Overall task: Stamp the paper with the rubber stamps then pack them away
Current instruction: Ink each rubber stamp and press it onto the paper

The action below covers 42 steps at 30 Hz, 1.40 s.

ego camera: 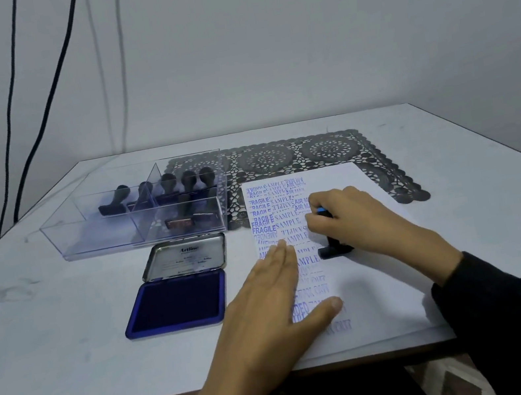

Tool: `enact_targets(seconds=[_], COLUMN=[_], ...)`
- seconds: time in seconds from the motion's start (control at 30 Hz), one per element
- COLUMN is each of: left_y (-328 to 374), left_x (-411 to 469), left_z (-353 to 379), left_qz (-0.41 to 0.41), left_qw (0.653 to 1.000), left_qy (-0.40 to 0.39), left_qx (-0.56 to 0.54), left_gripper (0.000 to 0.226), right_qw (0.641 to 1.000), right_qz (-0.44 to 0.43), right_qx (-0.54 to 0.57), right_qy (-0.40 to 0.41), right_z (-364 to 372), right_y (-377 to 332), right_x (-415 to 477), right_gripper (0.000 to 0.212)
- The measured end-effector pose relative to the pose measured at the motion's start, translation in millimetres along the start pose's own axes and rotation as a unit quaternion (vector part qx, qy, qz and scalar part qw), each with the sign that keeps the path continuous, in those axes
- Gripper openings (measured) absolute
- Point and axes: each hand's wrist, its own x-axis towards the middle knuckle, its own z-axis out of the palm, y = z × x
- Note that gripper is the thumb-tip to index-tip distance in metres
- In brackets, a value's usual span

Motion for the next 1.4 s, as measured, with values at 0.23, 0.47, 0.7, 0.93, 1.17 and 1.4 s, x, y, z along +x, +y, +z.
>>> enact_targets(seconds=[0.23, 0.47, 0.7, 0.93, 1.17, 1.4], left_y=[-1.1, -9.3, -61.7, -87.0, -84.5, -83.6], left_x=[1.1, -14.2, -43.0, -57.4, -54.6, -55.4], left_z=[1.4, -10.2, -42.0, -57.4, -55.6, -55.0], left_qz=[0.001, 0.011, -0.098, -0.191, -0.178, -0.178], left_qw=[1.0, 0.992, 0.971, 0.969, 0.975, 0.974], left_qy=[0.009, 0.121, 0.205, 0.138, 0.13, 0.139], left_qx=[-0.007, -0.044, -0.073, -0.078, -0.031, -0.026], left_gripper=[0.084, 0.085, 0.104, 0.129, 0.096, 0.073], right_qw=[0.999, 0.964, 0.954, 0.966, 0.979, 0.972], right_qz=[-0.013, 0.0, -0.063, -0.114, -0.171, -0.216], right_qx=[0.034, 0.258, 0.292, 0.231, 0.113, 0.028], right_qy=[-0.032, 0.066, 0.03, 0.009, 0.021, 0.093], right_z=[-2.7, -38.7, -31.0, 29.8, 74.1, 87.1], right_y=[8.2, -7.0, -58.6, -120.5, -153.4, -158.5], right_x=[4.0, 12.4, 17.2, 25.2, 22.8, 17.8], right_gripper=[0.033, 0.036, 0.032, 0.03, 0.02, 0.013])
